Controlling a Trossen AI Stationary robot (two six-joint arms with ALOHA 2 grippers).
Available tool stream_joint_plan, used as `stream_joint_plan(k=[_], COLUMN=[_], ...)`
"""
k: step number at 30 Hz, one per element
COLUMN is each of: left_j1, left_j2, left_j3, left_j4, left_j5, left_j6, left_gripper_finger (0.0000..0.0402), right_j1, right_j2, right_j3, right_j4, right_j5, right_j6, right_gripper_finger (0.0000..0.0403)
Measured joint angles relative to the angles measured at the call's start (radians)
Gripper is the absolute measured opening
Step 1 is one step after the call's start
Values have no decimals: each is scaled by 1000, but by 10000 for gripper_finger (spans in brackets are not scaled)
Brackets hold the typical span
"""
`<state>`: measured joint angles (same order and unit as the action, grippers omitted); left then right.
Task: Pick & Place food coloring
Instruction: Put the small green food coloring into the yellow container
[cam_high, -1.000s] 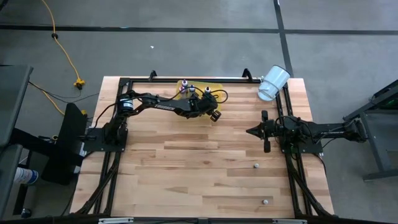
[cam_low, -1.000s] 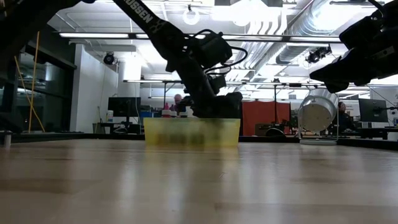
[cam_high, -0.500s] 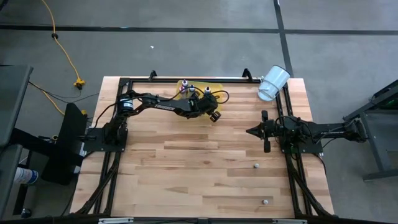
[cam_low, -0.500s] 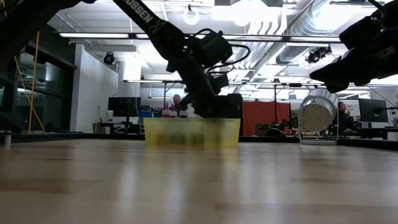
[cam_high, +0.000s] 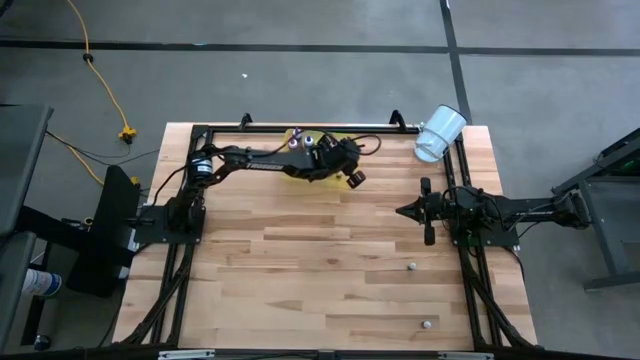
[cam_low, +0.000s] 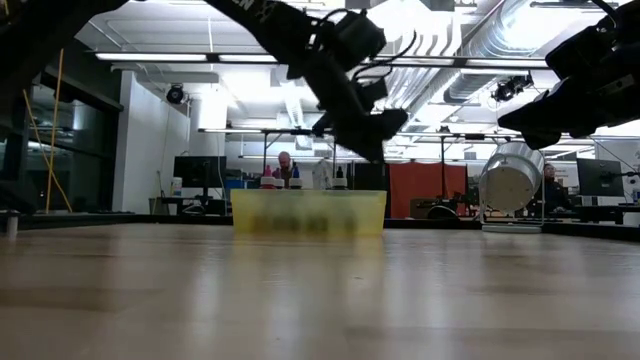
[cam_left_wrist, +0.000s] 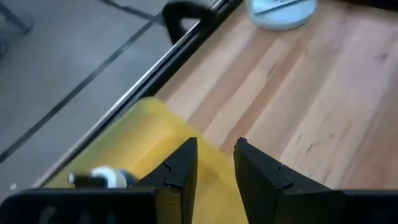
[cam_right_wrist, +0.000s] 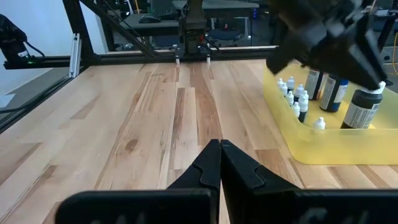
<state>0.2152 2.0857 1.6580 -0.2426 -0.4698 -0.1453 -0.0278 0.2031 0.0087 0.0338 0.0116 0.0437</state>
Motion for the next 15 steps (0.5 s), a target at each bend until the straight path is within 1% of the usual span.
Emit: stream_joint_plan(k=[3, 9, 12, 15], left_j1=[-8, -37, -53, -73], left_j2=[-1, -15, -26, -26], left_j3=[51, 118, 124, 125], left_j4=[-9, -27, -15, 18], left_j5=[43, 212, 353, 548], left_j6=[58, 101, 149, 227], left_gripper_finger=[97, 97, 97, 97], right_j1=[0, 0, 0, 0], right_j2=[0, 0, 0, 0], right_j3=[0, 0, 0, 0], right_j4=[0, 0, 0, 0], right_j5=[0, 0, 0, 0], right_j6=[0, 0, 0, 0], right_gripper_finger=[0, 0, 0, 0])
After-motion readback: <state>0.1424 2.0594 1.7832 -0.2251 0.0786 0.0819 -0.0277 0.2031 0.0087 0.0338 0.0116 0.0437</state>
